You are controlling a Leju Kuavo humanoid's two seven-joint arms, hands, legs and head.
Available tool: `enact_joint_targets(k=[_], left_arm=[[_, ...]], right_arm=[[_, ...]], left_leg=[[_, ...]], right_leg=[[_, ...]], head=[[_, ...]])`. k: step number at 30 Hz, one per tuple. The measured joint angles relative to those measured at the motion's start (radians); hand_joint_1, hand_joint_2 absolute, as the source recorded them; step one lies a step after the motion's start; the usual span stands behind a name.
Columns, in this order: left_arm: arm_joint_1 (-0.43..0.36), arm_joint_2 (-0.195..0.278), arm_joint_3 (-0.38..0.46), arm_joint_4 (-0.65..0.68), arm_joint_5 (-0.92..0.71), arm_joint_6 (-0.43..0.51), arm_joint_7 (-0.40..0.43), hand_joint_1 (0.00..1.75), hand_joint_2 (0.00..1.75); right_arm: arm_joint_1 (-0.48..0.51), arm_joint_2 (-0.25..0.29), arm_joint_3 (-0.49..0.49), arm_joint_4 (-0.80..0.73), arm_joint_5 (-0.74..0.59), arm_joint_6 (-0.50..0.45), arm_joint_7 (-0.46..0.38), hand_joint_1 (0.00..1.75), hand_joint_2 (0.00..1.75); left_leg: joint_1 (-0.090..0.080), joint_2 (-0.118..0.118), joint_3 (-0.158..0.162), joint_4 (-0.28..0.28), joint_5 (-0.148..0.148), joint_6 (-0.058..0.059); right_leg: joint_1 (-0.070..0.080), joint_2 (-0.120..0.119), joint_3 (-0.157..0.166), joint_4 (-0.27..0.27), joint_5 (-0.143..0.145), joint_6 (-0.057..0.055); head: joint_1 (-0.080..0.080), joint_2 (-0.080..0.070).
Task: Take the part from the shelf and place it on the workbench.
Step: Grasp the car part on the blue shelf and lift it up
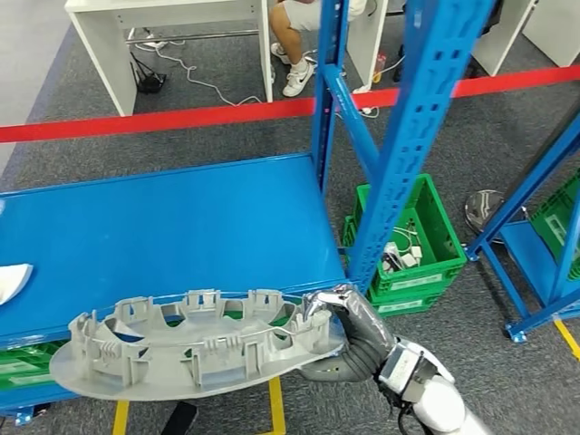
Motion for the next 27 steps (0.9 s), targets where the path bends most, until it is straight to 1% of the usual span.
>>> enact_joint_targets(k=[1, 2, 3, 4, 5, 6, 7, 8, 9, 10, 11, 12, 13, 14, 15, 16, 17, 18, 19, 20, 21, 22, 23, 24, 25, 26, 27], left_arm=[[0.0, -0.001, 0.001, 0.0, -0.002, 0.005, 0.001, 0.0, 1.75], [0.0, -0.002, 0.003, 0.0, -0.003, 0.01, 0.002, 0.0, 1.75], [-0.001, -0.003, 0.004, 0.0, -0.003, 0.014, 0.004, 0.0, 1.75], [-0.001, -0.003, 0.006, 0.0, -0.003, 0.017, 0.006, 0.0, 1.75], [-0.001, -0.003, 0.007, 0.0, -0.002, 0.019, 0.007, 0.0, 1.75], [-0.001, -0.002, 0.008, 0.0, -0.002, 0.02, 0.009, 0.0, 1.75], [-0.001, -0.002, 0.01, 0.0, -0.001, 0.021, 0.012, 0.0, 1.75], [-0.001, -0.001, 0.011, 0.0, 0.001, 0.023, 0.014, 0.0, 1.75], [-0.001, -0.001, 0.013, 0.0, 0.002, 0.025, 0.016, 0.0, 1.75], [-0.001, 0.0, 0.013, 0.0, 0.004, 0.028, 0.017, 0.0, 1.75], [-0.002, 0.0, 0.014, 0.0, 0.005, 0.03, 0.017, 0.0, 1.75], [-0.004, -0.001, 0.014, 0.0, 0.006, 0.032, 0.018, 0.0, 1.75], [-0.007, -0.001, 0.014, 0.0, 0.006, 0.032, 0.018, 0.0, 1.75], [-0.009, -0.003, 0.015, 0.0, 0.007, 0.033, 0.018, 0.0, 1.75], [-0.011, -0.003, 0.016, 0.0, 0.007, 0.033, 0.018, 0.0, 1.75], [-0.01, -0.003, 0.017, 0.0, 0.007, 0.033, 0.018, 0.0, 1.75], [-0.008, -0.003, 0.018, 0.0, 0.008, 0.033, 0.019, 0.0, 1.75], [-0.006, -0.003, 0.02, 0.0, 0.008, 0.033, 0.019, 0.0, 1.75], [-0.006, -0.003, 0.021, 0.0, 0.008, 0.033, 0.02, 0.0, 1.75], [-0.006, -0.003, 0.022, 0.0, 0.008, 0.033, 0.02, 0.0, 1.75], [-0.006, -0.003, 0.023, 0.0, 0.008, 0.033, 0.02, 0.0, 1.75], [-0.007, -0.003, 0.023, 0.0, 0.008, 0.033, 0.02, 0.0, 1.75], [-0.006, -0.003, 0.025, 0.0, 0.008, 0.033, 0.02, 0.0, 1.75], [-0.006, -0.002, 0.027, 0.0, 0.009, 0.033, 0.02, 0.0, 1.75], [-0.006, -0.002, 0.028, 0.0, 0.009, 0.032, 0.02, 0.0, 1.75], [-0.006, -0.003, 0.03, 0.0, 0.01, 0.031, 0.02, 0.0, 1.75], [-0.006, -0.002, 0.031, 0.0, 0.01, 0.031, 0.019, 0.0, 1.75]], right_arm=[[-0.001, 0.0, 0.002, 0.0, 0.02, -0.014, 0.0, 1.75, 1.75], [-0.001, 0.0, 0.005, 0.0, 0.035, -0.026, 0.001, 1.75, 1.75], [-0.002, 0.0, 0.006, 0.001, 0.043, -0.033, 0.001, 1.75, 1.75], [-0.004, 0.0, 0.008, 0.001, 0.048, -0.037, 0.002, 1.75, 1.75], [-0.005, 0.0, 0.009, 0.002, 0.052, -0.04, 0.002, 1.75, 1.75], [-0.005, 0.0, 0.012, 0.003, 0.055, -0.041, 0.002, 1.75, 1.75], [-0.004, 0.0, 0.014, 0.005, 0.058, -0.041, 0.002, 1.75, 1.75], [-0.003, 0.0, 0.016, 0.008, 0.059, -0.041, 0.002, 1.75, 1.75], [-0.003, 0.0, 0.017, 0.01, 0.06, -0.041, 0.003, 1.75, 1.75], [-0.002, 0.0, 0.019, 0.011, 0.06, -0.041, 0.003, 1.75, 1.75], [-0.003, 0.0, 0.02, 0.012, 0.06, -0.041, 0.003, 1.75, 1.75], [-0.005, 0.0, 0.021, 0.012, 0.06, -0.042, 0.003, 1.75, 1.75], [-0.007, 0.0, 0.022, 0.012, 0.06, -0.042, 0.003, 1.75, 1.75], [-0.009, 0.0, 0.023, 0.012, 0.06, -0.042, 0.003, 1.75, 1.75], [-0.011, -0.001, 0.024, 0.012, 0.06, -0.043, 0.003, 1.75, 1.75], [-0.011, -0.001, 0.026, 0.012, 0.061, -0.043, 0.003, 1.75, 1.75], [-0.011, -0.001, 0.029, 0.013, 0.06, -0.043, 0.003, 1.75, 1.75], [-0.011, -0.001, 0.031, 0.013, 0.06, -0.043, 0.003, 1.75, 1.75], [-0.011, -0.001, 0.033, 0.014, 0.06, -0.043, 0.003, 1.75, 1.75], [-0.011, -0.001, 0.034, 0.014, 0.06, -0.043, 0.003, 1.75, 1.75], [-0.011, -0.001, 0.035, 0.015, 0.06, -0.043, 0.003, 1.75, 1.75], [-0.011, -0.001, 0.035, 0.015, 0.06, -0.043, 0.003, 1.75, 1.75], [-0.011, -0.001, 0.035, 0.016, 0.06, -0.043, 0.003, 1.75, 1.75], [-0.011, -0.001, 0.036, 0.017, 0.06, -0.043, 0.003, 1.75, 1.75], [-0.011, -0.001, 0.036, 0.017, 0.061, -0.043, 0.004, 1.75, 1.75], [-0.012, -0.001, 0.036, 0.016, 0.061, -0.043, 0.004, 1.75, 1.75], [-0.013, -0.001, 0.036, 0.016, 0.062, -0.043, 0.004, 1.75, 1.75]], left_leg=[[0.004, 0.0, -0.002, -0.003, 0.003, -0.008], [0.006, 0.0, -0.007, 0.0, -0.005, -0.013], [0.006, 0.001, -0.019, 0.021, -0.029, -0.015], [0.005, 0.001, -0.038, 0.066, -0.069, -0.015], [0.003, 0.001, -0.061, 0.129, -0.117, -0.015], [0.001, 0.001, -0.085, 0.202, -0.159, -0.015], [-0.001, 0.001, -0.101, 0.262, -0.184, -0.015], [-0.002, 0.001, -0.105, 0.294, -0.188, -0.016], [-0.002, 0.002, -0.089, 0.29, -0.17, -0.017], [-0.001, 0.002, -0.056, 0.249, -0.141, -0.019], [0.002, 0.002, -0.013, 0.187, -0.117, -0.024], [0.003, 0.0, 0.029, 0.121, -0.104, -0.027], [0.004, -0.001, 0.057, 0.072, -0.104, -0.026], [0.004, -0.004, 0.068, 0.047, -0.11, -0.021], [0.001, -0.006, 0.067, 0.04, -0.114, -0.011], [0.001, -0.004, 0.058, 0.043, -0.113, 0.001], [-0.001, -0.003, 0.051, 0.045, -0.107, 0.011], [-0.003, -0.001, 0.044, 0.046, -0.1, 0.022], [-0.004, 0.0, 0.034, 0.046, -0.091, 0.031], [-0.007, 0.001, 0.025, 0.047, -0.082, 0.039], [-0.01, 0.001, 0.014, 0.047, -0.073, 0.044], [-0.013, 0.002, 0.003, 0.047, -0.064, 0.046], [-0.017, 0.003, -0.008, 0.047, -0.056, 0.048], [-0.021, 0.004, -0.017, 0.047, -0.048, 0.049], [-0.026, 0.005, -0.026, 0.047, -0.04, 0.05], [-0.029, 0.005, -0.034, 0.047, -0.032, 0.05], [-0.034, 0.004, -0.04, 0.047, -0.025, 0.049]], right_leg=[[0.001, 0.0, -0.004, -0.005, 0.006, -0.011], [0.002, -0.001, -0.01, -0.008, 0.013, -0.024], [0.001, -0.002, -0.017, -0.012, 0.021, -0.037], [-0.001, -0.004, -0.026, -0.015, 0.029, -0.047], [-0.001, -0.006, -0.036, -0.015, 0.036, -0.053], [0.0, -0.007, -0.047, -0.014, 0.043, -0.055], [0.0, -0.008, -0.058, -0.014, 0.051, -0.055], [0.0, -0.009, -0.067, -0.014, 0.059, -0.053], [-0.002, -0.01, -0.078, -0.013, 0.067, -0.05], [-0.004, -0.01, -0.089, -0.01, 0.075, -0.046], [-0.006, -0.01, -0.099, -0.005, 0.08, -0.04], [-0.006, -0.01, -0.111, 0.003, 0.085, -0.032], [-0.005, -0.009, -0.121, 0.011, 0.09, -0.024], [-0.003, -0.009, -0.13, 0.017, 0.096, -0.017], [-0.002, -0.008, -0.136, 0.021, 0.103, -0.011], [-0.004, -0.009, -0.142, 0.022, 0.11, -0.007], [-0.006, -0.01, -0.148, 0.026, 0.105, -0.004], [-0.008, -0.012, -0.156, 0.042, 0.085, -0.002], [-0.008, -0.014, -0.17, 0.081, 0.047, 0.0], [-0.007, -0.015, -0.186, 0.141, -0.001, 0.002], [-0.005, -0.015, -0.204, 0.213, -0.047, 0.002], [-0.003, -0.015, -0.217, 0.278, -0.079, 0.001], [-0.002, -0.015, -0.217, 0.316, -0.09, -0.004], [0.001, -0.015, -0.199, 0.317, -0.082, -0.01], [0.005, -0.015, -0.162, 0.279, -0.06, -0.02], [0.011, -0.015, -0.11, 0.213, -0.04, -0.033], [0.017, -0.015, -0.055, 0.136, -0.033, -0.046]], head=[[-0.002, 0.0], [-0.003, 0.0], [-0.004, 0.0], [-0.006, 0.0], [-0.008, 0.0], [-0.009, 0.0], [-0.011, 0.0], [-0.011, 0.0], [-0.012, 0.0], [-0.012, 0.0], [-0.013, 0.0], [-0.016, 0.0], [-0.019, 0.0], [-0.021, 0.0], [-0.022, 0.0], [-0.021, 0.0], [-0.021, 0.0], [-0.02, 0.0], [-0.018, 0.0], [-0.017, 0.0], [-0.015, 0.0], [-0.014, 0.0], [-0.013, 0.0], [-0.012, 0.0], [-0.012, 0.0], [-0.013, 0.0], [-0.013, 0.0]])
